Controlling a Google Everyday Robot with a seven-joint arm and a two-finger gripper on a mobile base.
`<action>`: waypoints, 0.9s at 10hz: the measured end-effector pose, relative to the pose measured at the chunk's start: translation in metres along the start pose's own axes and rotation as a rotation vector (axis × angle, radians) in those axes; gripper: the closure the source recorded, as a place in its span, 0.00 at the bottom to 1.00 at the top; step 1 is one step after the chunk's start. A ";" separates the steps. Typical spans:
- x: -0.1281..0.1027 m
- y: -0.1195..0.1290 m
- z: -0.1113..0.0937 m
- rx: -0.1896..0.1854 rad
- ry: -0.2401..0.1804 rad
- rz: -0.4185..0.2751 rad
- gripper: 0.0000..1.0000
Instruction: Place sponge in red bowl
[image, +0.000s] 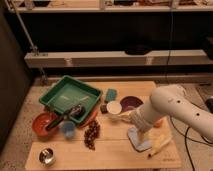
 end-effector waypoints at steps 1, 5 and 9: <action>0.001 0.000 0.000 0.000 0.001 0.000 0.20; 0.024 -0.026 -0.018 -0.105 0.058 -0.142 0.20; 0.041 -0.067 -0.039 -0.205 0.001 -0.455 0.20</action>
